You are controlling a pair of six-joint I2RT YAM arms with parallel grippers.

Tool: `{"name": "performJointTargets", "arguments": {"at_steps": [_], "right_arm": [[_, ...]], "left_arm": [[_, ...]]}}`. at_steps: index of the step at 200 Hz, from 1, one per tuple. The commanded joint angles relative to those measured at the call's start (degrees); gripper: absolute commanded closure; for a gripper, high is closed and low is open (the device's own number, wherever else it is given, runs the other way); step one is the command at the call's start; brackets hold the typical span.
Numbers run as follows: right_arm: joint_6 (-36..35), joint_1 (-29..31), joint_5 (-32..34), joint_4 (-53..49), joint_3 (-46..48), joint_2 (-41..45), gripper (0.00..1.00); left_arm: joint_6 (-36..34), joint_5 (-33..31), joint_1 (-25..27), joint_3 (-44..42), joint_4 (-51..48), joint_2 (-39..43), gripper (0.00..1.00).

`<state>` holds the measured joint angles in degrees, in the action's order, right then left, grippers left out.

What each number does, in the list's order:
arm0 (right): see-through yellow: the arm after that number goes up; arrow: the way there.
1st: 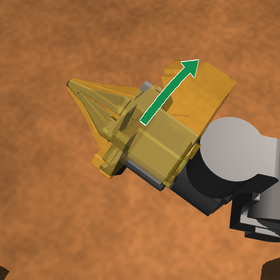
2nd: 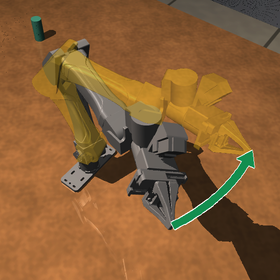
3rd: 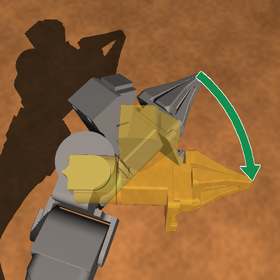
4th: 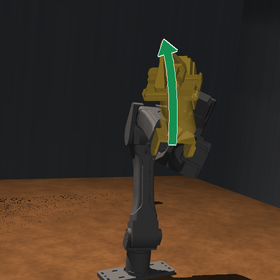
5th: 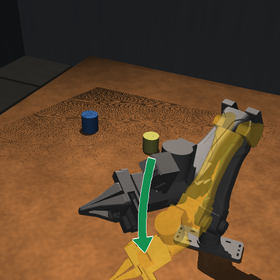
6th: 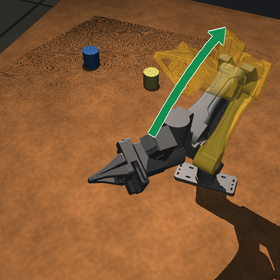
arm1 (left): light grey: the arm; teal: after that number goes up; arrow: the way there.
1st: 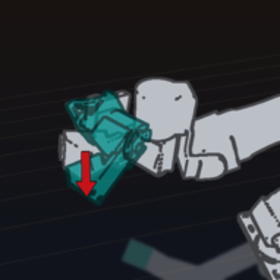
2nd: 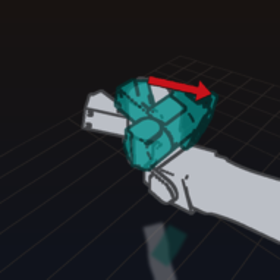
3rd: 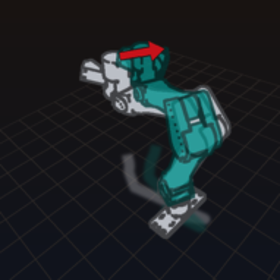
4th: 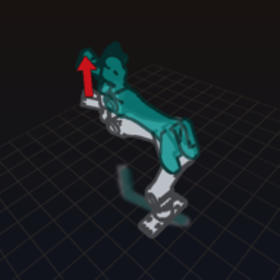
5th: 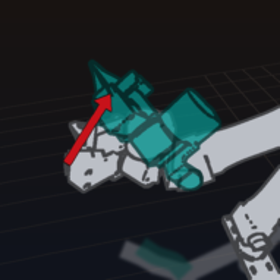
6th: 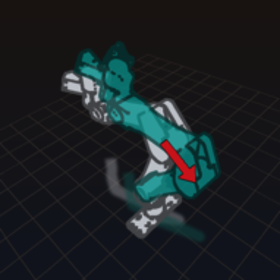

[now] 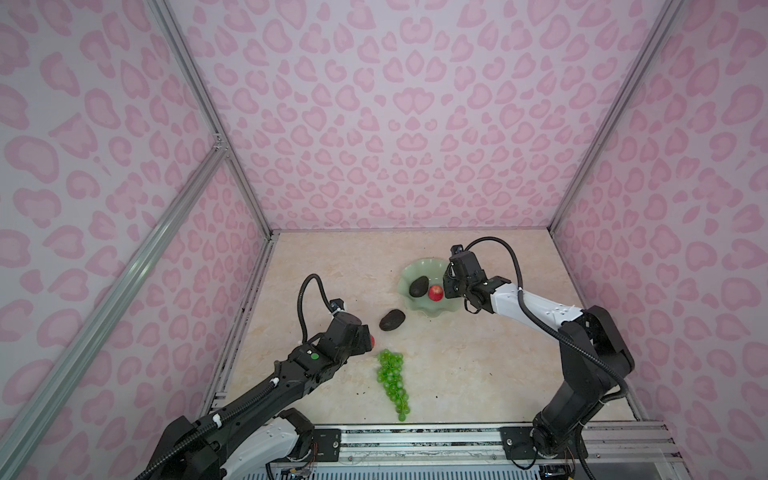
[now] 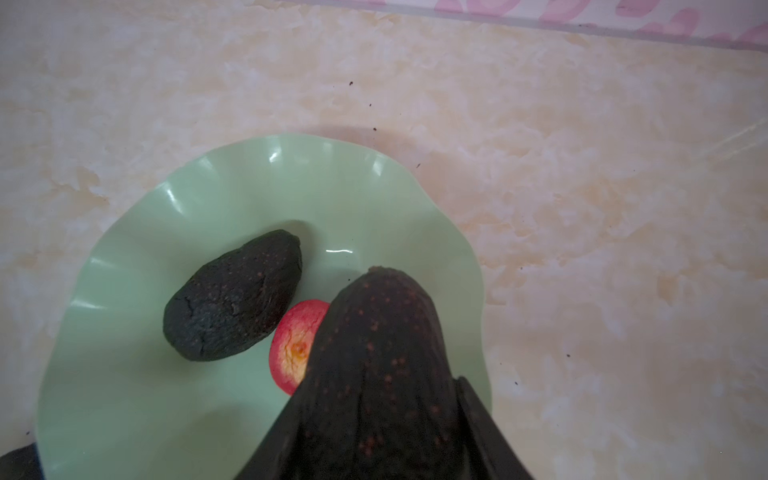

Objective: Place and organize the fake fruits in the fruit bowl
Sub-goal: 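Place avocado in bowl with right gripper while left grasps second apple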

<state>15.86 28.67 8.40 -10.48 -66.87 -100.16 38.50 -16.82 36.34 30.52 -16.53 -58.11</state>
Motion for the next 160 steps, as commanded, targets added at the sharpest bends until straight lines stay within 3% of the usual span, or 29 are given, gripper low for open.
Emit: {"name": "performJointTargets", "arguments": {"at_steps": [1,30,81,119,160], "right_arm": [[-0.21,-0.59,-1.0,1.11,-1.3,-3.06,0.65],[0.75,-1.36,-2.09,2.26,-2.09,-5.65,0.59],[0.96,-1.33,-2.82,2.19,-2.53,-5.31,0.33],[1.69,-1.38,-2.76,3.7,0.69,1.75,0.23],[3.86,-1.33,-3.47,6.11,8.5,14.22,0.19]], "left_arm": [[0.64,0.41,-0.13,-0.31,2.72,-1.14,0.14],[0.17,1.07,-0.13,0.12,3.12,-3.51,0.15],[0.82,2.73,-0.13,0.14,4.27,-7.86,0.22],[0.92,3.45,-0.13,0.22,5.5,-11.23,0.31],[1.46,3.95,-0.13,0.81,6.17,-15.44,0.42]]}}
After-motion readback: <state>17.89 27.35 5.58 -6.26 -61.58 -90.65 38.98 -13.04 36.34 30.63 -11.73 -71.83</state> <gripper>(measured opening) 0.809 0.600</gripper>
